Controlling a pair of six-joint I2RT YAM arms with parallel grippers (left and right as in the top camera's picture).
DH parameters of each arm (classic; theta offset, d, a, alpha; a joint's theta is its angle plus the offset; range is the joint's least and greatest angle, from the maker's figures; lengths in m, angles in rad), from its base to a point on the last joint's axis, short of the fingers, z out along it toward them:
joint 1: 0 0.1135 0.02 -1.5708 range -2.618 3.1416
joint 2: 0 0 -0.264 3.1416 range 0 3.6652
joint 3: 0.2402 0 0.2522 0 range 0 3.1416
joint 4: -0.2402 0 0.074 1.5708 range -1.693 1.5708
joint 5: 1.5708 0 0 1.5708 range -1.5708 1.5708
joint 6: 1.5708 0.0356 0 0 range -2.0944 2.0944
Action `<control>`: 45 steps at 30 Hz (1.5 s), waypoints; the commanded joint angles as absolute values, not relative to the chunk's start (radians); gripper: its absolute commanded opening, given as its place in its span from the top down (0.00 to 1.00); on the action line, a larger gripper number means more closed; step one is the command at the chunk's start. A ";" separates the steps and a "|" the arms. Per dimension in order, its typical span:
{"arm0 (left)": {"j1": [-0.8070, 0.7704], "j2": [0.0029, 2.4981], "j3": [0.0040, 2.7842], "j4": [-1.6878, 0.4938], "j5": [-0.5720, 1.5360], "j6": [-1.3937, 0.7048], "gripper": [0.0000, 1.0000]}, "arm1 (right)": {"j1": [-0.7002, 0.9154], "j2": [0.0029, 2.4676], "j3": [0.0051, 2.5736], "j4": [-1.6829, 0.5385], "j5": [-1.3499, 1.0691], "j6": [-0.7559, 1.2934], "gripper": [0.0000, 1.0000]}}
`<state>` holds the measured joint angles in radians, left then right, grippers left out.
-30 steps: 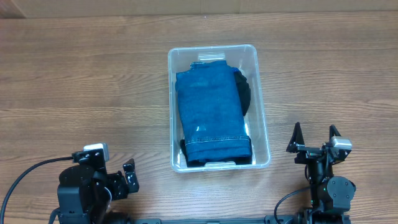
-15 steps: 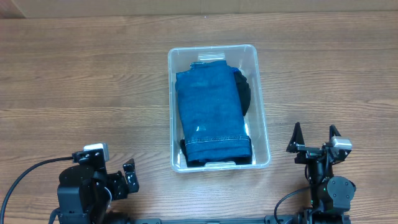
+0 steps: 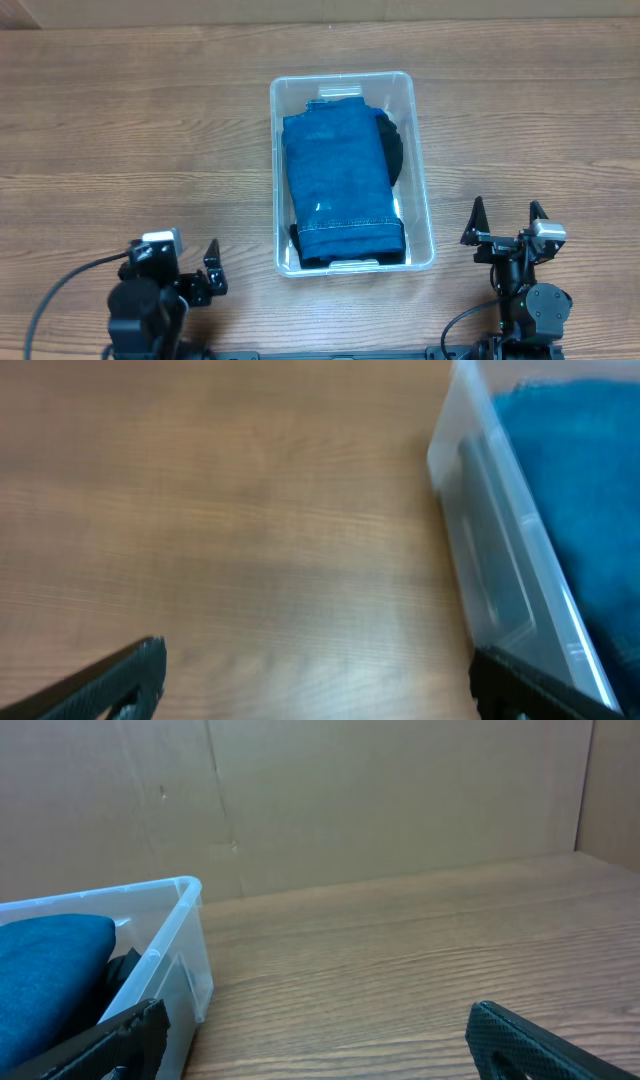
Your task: Pack container
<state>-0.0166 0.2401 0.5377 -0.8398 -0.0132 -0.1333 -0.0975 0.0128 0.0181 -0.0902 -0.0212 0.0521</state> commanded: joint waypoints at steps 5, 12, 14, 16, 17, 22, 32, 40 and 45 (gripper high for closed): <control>-0.004 0.008 0.240 -0.482 -0.055 -0.064 0.00 | -0.094 0.003 0.008 -0.084 -0.012 0.056 0.00; -0.004 0.004 0.020 -0.007 -0.056 0.067 0.00 | -0.094 0.003 0.008 -0.084 -0.012 0.056 0.00; -0.004 0.003 0.006 -0.053 -0.051 0.049 0.00 | -0.094 0.003 0.008 -0.084 -0.012 0.056 0.00; -0.004 0.003 0.005 -0.070 -0.052 0.045 0.00 | -0.094 0.003 0.008 -0.084 -0.012 0.056 0.00; -0.004 0.003 0.005 -0.071 -0.052 0.045 0.00 | -0.094 0.003 0.008 -0.084 -0.012 0.056 0.00; -0.004 0.004 0.005 -0.071 -0.052 0.045 0.00 | -0.094 0.003 0.008 -0.084 -0.012 0.056 0.00; -0.004 0.004 0.005 -0.071 -0.052 0.045 0.00 | -0.094 0.003 0.008 -0.084 -0.012 0.056 0.00; -0.004 0.004 0.005 -0.071 -0.052 0.045 0.00 | -0.094 0.003 0.008 -0.084 -0.012 0.056 0.00; -0.004 0.004 0.005 -0.071 -0.052 0.045 0.00 | -0.094 0.003 0.008 -0.084 -0.012 0.056 0.00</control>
